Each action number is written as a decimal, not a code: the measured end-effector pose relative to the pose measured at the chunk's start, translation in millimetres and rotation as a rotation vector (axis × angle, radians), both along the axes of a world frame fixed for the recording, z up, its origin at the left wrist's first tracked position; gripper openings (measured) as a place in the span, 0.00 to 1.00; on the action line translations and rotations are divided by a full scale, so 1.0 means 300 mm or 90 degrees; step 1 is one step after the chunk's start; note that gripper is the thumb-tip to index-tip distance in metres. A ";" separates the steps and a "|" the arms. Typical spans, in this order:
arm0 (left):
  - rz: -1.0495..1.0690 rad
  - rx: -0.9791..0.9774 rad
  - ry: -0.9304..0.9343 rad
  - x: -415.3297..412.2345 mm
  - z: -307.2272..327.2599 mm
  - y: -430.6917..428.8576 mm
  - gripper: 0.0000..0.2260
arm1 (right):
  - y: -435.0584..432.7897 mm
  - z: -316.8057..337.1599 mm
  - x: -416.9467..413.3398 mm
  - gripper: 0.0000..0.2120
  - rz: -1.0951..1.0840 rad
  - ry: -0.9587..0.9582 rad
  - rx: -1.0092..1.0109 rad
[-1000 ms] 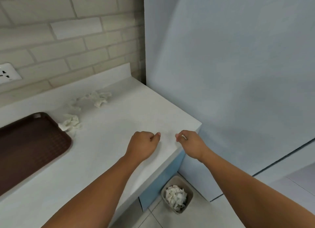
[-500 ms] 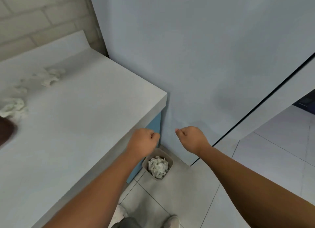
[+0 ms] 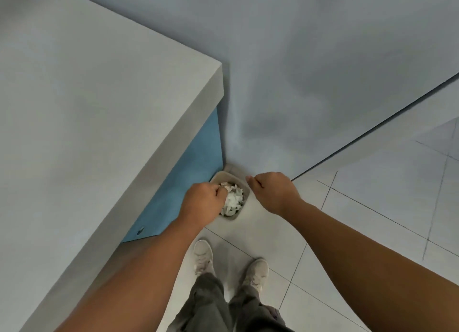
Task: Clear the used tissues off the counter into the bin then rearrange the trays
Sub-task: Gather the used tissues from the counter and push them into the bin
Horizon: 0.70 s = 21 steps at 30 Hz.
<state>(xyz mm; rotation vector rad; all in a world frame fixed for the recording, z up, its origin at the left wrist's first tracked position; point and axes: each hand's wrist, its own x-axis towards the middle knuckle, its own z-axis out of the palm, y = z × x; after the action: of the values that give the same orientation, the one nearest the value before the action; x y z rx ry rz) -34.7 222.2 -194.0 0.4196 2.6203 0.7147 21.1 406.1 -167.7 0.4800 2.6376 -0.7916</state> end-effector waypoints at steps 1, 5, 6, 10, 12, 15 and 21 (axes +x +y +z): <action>0.006 -0.007 -0.012 -0.005 -0.053 0.002 0.23 | 0.001 -0.051 -0.001 0.24 -0.011 0.002 -0.008; 0.027 -0.025 -0.103 -0.016 -0.308 0.012 0.17 | 0.020 -0.270 0.010 0.15 -0.090 -0.019 -0.112; 0.024 -0.026 -0.132 -0.017 -0.375 0.014 0.14 | 0.024 -0.325 0.014 0.14 -0.103 -0.032 -0.135; 0.006 -0.031 -0.206 -0.022 -0.633 0.021 0.10 | 0.035 -0.549 0.041 0.16 -0.124 -0.085 -0.166; -0.003 -0.056 -0.222 -0.028 -0.747 0.021 0.15 | 0.043 -0.664 0.056 0.17 -0.097 -0.104 -0.149; -0.043 -0.099 -0.202 -0.048 -0.902 0.023 0.19 | 0.058 -0.817 0.079 0.21 -0.061 -0.124 -0.126; -0.035 -0.148 -0.197 -0.146 -1.163 0.075 0.15 | 0.044 -1.051 0.116 0.16 -0.177 -0.069 -0.168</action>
<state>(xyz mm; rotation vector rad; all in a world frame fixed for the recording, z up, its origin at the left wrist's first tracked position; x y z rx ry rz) -78.5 244.7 -543.0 0.2850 2.3533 0.4114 55.9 419.4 -482.9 0.8005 2.3497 -1.1446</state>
